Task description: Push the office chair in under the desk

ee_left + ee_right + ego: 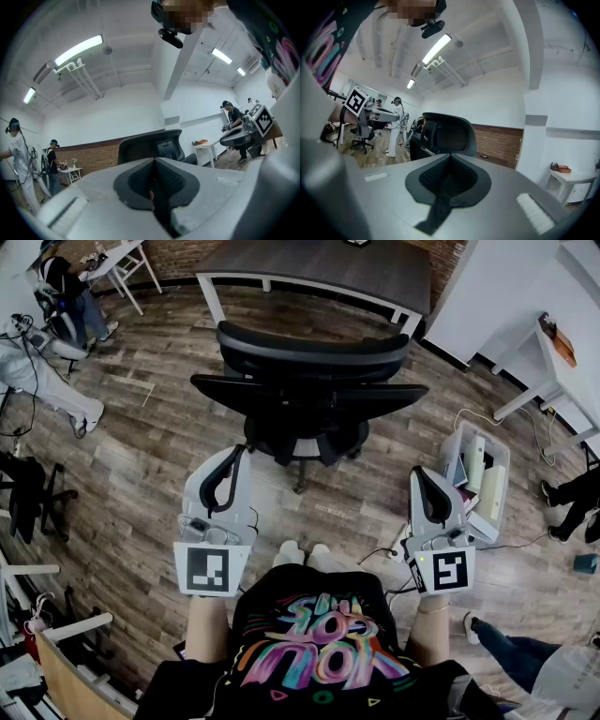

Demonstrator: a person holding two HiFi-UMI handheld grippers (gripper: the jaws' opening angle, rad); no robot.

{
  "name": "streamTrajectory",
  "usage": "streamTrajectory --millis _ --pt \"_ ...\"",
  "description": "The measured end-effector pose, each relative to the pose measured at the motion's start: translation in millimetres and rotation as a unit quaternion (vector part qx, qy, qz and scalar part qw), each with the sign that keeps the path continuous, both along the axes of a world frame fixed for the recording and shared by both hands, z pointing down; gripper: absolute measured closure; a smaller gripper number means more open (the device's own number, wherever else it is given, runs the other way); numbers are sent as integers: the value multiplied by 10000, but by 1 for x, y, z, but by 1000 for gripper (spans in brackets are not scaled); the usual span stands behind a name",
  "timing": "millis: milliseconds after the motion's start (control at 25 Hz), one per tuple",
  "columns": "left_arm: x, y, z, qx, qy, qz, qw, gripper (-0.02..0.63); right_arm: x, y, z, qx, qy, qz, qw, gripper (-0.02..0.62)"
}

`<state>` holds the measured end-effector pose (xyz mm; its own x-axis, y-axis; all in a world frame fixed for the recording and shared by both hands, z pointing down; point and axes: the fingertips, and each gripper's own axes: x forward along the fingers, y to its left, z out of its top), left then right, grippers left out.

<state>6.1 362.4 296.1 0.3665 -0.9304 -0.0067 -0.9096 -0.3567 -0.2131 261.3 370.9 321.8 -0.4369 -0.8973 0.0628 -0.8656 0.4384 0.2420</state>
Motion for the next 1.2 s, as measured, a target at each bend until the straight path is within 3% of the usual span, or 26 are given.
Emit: streamTrajectory --millis 760,840,1200 --pt "5 -8 13 -245 -185 -161 9994 603 0 -12 -6 173 -139 -97 9997 592" --pt "6 -11 16 -299 -234 -137 9992 569 -2 -16 -8 216 -93 -154 9996 590" --pt "-2 -29 26 -427 -497 -202 9976 515 -12 -37 -13 188 87 -614 9979 498"
